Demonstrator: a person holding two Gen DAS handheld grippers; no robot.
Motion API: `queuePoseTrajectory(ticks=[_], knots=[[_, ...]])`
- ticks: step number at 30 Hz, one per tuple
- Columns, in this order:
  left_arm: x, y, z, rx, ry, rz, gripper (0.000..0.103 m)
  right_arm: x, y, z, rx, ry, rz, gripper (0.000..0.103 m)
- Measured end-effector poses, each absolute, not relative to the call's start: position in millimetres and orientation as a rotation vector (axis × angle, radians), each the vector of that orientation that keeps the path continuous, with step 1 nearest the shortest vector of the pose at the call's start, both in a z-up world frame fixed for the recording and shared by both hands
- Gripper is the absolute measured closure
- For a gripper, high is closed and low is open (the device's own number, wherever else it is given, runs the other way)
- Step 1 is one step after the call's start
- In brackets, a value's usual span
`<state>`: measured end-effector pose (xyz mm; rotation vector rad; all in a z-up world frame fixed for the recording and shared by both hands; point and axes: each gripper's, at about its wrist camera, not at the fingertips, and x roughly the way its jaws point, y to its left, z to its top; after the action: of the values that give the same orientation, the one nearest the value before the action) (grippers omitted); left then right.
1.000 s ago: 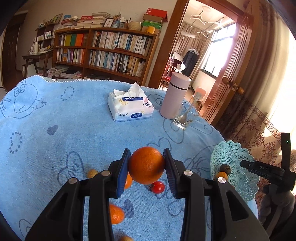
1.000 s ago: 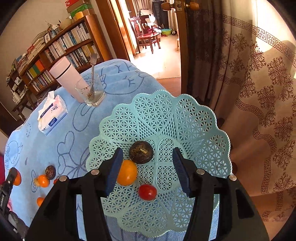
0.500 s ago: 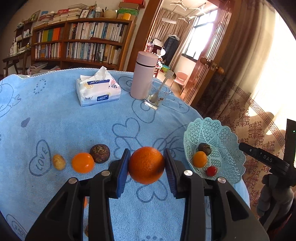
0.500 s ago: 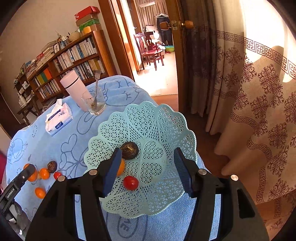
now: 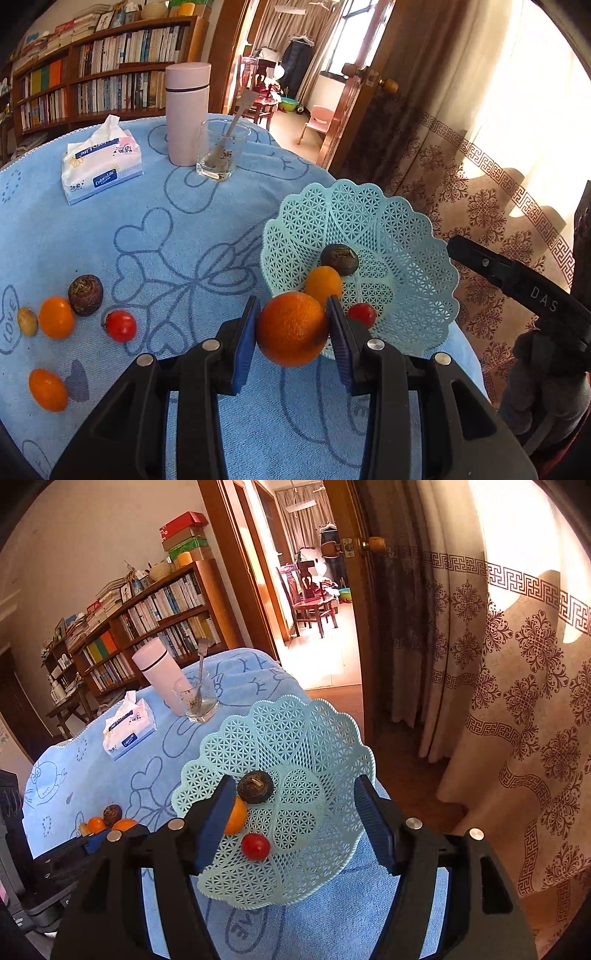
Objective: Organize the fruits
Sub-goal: 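Place the held orange into the basket and open the left tool, then move the left tool to the small brown kiwi and grasp it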
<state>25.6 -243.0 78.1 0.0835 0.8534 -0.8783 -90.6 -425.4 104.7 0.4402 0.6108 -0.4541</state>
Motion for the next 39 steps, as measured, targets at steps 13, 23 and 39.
queuePoseTrajectory(ticks=[13,23,39], knots=[[15.1,-267.7,83.0,0.073,0.796,-0.883,0.033,-115.4,-443.3,92.3,0.532,0.582,-0.462,0.035],[45.9,-200.8,109.2,0.003,0.695,-0.659,0.021,-111.1,-423.9,95.2,0.532,0.576,-0.416,0.034],[85.9,-79.1,127.1,-0.102,0.656,-0.421,0.013,-79.7,-369.6,105.5,0.475,0.598,-0.313,0.034]])
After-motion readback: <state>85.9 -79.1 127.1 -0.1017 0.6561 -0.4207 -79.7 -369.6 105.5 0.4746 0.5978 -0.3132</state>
